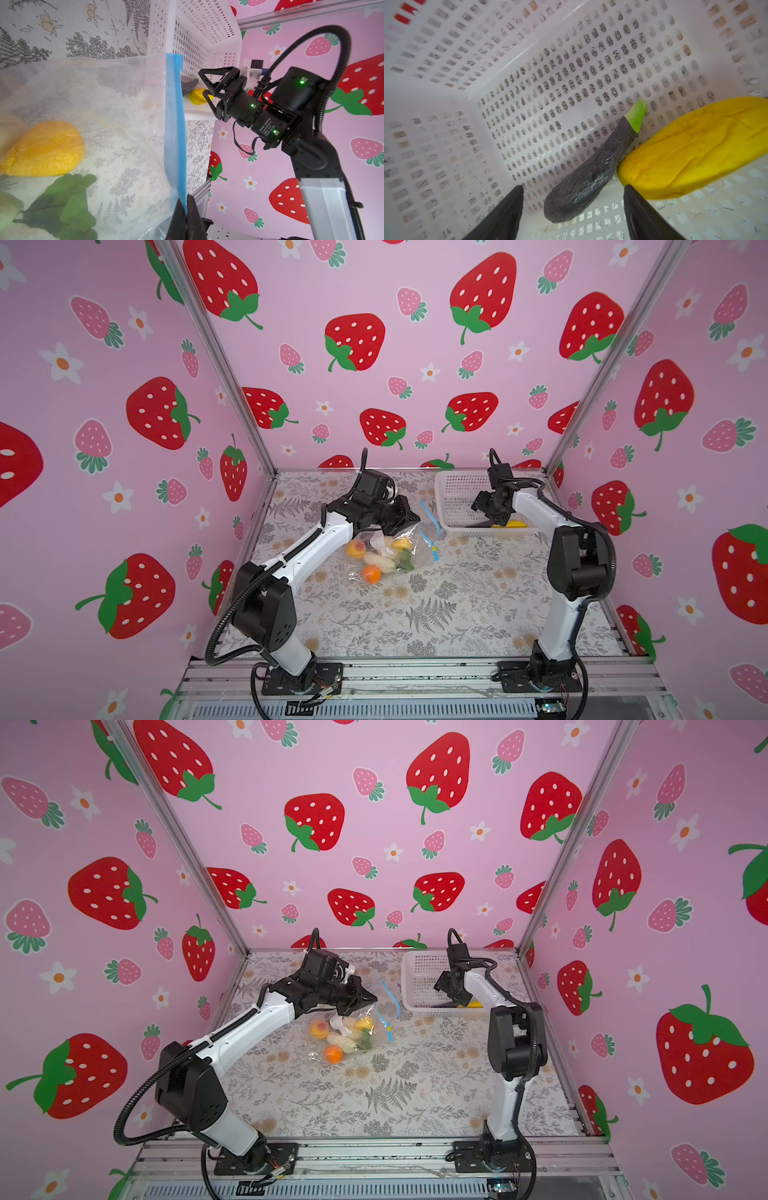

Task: Place the food in the zip-top bag and seal the zipper
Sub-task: 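Lower the right gripper onto the dark eggplant in the basket and close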

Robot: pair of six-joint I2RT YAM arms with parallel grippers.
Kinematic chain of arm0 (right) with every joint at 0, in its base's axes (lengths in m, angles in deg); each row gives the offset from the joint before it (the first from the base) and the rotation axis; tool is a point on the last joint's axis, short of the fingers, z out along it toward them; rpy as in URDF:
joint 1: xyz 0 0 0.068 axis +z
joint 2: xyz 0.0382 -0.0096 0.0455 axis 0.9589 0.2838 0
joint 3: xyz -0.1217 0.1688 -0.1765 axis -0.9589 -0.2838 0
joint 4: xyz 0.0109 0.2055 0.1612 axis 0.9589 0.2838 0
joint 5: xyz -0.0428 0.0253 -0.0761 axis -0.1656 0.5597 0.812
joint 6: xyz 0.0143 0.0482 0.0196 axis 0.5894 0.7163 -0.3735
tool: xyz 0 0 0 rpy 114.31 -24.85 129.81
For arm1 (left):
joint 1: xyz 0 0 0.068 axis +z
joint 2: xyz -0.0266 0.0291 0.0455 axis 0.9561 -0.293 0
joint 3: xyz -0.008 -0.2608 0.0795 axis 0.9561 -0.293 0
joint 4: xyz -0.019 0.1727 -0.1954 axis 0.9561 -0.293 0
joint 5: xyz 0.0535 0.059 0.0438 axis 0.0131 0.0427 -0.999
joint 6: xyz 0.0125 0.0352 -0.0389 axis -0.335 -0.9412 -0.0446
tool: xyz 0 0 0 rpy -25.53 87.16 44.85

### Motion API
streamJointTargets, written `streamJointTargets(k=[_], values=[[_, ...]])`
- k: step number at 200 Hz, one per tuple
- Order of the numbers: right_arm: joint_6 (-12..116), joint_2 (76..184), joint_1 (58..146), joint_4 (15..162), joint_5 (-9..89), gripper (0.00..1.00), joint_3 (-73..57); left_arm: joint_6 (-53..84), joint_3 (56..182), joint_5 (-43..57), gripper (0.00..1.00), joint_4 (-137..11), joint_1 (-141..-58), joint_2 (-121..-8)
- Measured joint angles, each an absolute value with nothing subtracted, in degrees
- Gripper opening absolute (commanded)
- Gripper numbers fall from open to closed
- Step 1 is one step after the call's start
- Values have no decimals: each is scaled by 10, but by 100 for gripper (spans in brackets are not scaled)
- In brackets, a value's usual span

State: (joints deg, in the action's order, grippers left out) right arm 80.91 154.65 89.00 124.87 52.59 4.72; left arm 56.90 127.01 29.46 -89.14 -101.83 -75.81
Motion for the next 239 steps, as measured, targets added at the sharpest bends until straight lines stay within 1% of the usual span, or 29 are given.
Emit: streamJointTargets(k=[98, 158, 200, 239], values=[[825, 1597, 876, 1246, 505, 79, 54, 569, 1265, 297, 0, -887, -1006, -758], [831, 1609, 876, 1240, 495, 76, 57, 569, 1263, 301, 0, -885, -1003, -758], [836, 1616, 876, 1226, 491, 69, 58, 569, 1263, 301, 0, -883, -1003, -758], [836, 1622, 876, 1209, 488, 57, 59, 569, 1263, 301, 0, -883, -1003, -758]])
